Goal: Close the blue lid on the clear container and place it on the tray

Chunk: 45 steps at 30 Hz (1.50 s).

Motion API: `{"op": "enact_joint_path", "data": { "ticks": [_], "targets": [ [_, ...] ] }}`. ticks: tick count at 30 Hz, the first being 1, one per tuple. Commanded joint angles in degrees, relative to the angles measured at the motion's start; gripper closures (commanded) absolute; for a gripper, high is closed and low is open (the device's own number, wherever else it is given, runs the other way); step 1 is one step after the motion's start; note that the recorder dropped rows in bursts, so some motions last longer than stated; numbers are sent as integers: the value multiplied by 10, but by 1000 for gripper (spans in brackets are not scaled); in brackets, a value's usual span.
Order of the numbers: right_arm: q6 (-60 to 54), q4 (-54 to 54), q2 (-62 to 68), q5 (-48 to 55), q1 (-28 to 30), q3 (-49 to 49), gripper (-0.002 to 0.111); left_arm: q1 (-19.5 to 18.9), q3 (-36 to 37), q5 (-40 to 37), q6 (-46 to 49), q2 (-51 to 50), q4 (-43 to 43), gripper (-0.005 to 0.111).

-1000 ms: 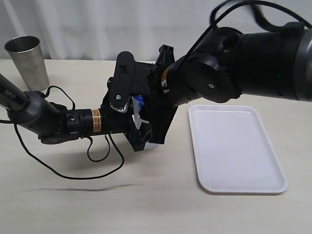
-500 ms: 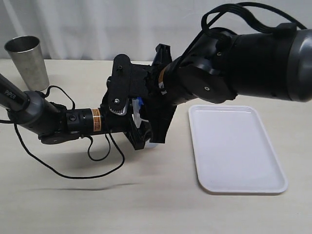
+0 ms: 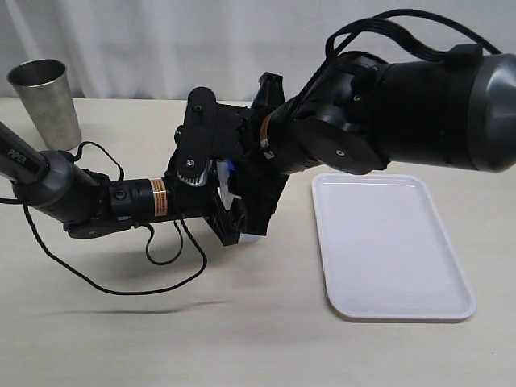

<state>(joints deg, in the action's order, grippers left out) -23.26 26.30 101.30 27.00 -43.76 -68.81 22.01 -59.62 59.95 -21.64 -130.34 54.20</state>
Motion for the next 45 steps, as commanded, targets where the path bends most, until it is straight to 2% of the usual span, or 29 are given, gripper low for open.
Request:
{"op": "enact_joint_path", "data": {
  "ticks": [1,5,8,10,16,23,29,45],
  "targets": [
    [8,-61,22,112,13,16,72,4,-1,34,20,7,42,107],
    [15,-92,-5,112,13,16,70,4,-1,34,20,7,42,107],
    [14,-118,-8,112,22,16,61,4,-1,34,20,7,42,107],
    [14,-126,-8,112,30,16,60,4,-1,34,19,7,42,107],
    [11,-117,-8,101,39,16,66,4,-1,34,19,7,50,107],
    [-10,-117,14,95,37,16,67,4,-1,34,19,7,50,107],
    [-33,-117,33,99,37,16,72,4,-1,36,19,7,50,107],
    [-9,-33,48,116,37,55,79,4,-1,42,19,7,51,107]
  ]
}}
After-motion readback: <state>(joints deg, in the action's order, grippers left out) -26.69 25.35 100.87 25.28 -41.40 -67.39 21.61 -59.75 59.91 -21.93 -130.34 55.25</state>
